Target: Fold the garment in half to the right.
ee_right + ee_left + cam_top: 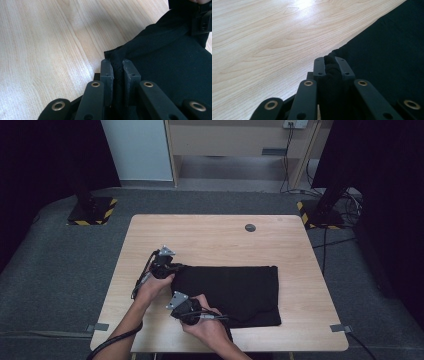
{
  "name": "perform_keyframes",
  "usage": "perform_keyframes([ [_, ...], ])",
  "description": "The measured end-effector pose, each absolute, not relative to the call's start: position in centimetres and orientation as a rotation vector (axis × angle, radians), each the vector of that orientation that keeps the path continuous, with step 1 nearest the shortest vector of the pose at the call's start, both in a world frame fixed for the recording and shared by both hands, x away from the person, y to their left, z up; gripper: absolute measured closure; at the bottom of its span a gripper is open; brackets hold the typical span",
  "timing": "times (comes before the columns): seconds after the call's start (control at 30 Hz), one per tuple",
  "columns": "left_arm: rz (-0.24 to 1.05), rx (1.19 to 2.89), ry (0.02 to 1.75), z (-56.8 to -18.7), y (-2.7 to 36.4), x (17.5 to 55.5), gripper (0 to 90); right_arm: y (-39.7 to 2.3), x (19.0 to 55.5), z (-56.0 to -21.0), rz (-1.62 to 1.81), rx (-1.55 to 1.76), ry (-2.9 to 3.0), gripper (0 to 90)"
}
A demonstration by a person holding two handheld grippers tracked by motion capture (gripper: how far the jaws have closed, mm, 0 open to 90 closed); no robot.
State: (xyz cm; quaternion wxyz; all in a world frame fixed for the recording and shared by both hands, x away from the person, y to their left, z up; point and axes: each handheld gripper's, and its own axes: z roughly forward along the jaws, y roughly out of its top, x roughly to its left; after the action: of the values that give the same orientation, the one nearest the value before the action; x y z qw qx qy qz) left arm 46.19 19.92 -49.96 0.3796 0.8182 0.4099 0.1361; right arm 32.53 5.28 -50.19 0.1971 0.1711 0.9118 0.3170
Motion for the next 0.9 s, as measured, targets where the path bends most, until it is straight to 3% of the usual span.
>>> perform_keyframes([
  [0.37, 0.386, 2.066, 1.029, -47.5, 20.7, 45.7, 80.7, 5.9, 32.3, -47.6, 0.926, 0.452, 2.53, 81.2],
  [0.9, 0.414, 2.054, 1.053, -46.7, 22.0, 44.7, 80.6, 7.0, 32.0, -46.6, 0.94, 0.436, 2.551, 81.7],
])
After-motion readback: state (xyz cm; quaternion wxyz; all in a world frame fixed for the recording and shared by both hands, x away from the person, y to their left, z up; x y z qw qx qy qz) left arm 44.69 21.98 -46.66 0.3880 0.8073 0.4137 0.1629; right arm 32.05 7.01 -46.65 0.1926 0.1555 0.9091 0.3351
